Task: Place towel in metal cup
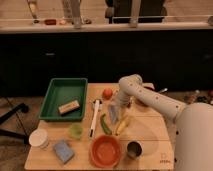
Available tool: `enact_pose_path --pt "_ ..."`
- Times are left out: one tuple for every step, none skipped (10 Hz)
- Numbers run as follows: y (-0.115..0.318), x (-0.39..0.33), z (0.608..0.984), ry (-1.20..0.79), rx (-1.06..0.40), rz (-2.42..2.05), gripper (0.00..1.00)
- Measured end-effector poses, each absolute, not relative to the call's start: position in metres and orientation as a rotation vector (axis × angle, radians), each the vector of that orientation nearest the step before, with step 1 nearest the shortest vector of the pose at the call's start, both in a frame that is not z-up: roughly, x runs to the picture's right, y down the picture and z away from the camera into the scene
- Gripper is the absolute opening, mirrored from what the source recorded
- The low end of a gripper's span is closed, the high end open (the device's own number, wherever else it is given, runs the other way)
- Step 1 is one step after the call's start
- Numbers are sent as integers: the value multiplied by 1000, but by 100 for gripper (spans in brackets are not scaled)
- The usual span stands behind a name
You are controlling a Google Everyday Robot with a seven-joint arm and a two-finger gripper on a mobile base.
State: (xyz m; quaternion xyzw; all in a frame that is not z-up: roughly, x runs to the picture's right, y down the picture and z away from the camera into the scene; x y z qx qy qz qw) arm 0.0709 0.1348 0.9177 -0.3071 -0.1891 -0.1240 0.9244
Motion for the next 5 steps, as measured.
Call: enact_pose_path --pt "136 70 918 -389 -632 -255 80" --pt "137 70 919 -390 -634 -254 80" --pt "138 70 919 -391 -636 -257 80" --pt "140 71 919 -391 -639 -258 80" --pt "141 71 919 -392 -641 -260 80"
